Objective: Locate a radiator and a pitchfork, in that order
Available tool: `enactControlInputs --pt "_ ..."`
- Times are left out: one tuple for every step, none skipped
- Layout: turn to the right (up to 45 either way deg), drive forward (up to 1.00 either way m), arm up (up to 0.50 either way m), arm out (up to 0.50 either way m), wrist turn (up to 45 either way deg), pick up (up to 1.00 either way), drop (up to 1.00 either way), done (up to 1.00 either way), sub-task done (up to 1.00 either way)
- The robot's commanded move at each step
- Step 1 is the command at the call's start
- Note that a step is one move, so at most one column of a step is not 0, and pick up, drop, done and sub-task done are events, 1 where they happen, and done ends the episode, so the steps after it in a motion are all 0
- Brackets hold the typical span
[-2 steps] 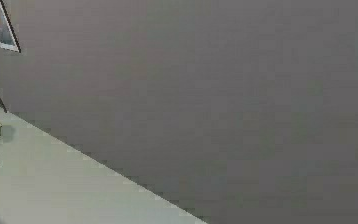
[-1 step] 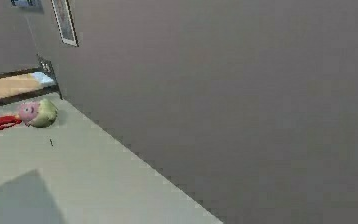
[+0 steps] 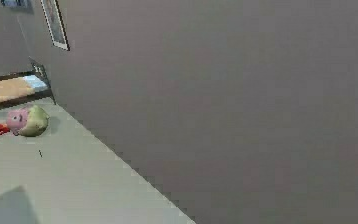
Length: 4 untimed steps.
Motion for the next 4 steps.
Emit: enactControlInputs --pt "-45.0 0.0 0.0 0.0 0.0 0.0 0.0 0.0 0.0" --pt "-15.0 0.0 0.0 0.0 0.0 0.0 0.0 0.0 0.0" --pt "0.0 0.25 0.0 0.0 0.0 0.0 0.0 0.0 0.0" --pt "12.0 0.0 0.0 0.0 0.0 0.0 0.0 0.0 0.0"
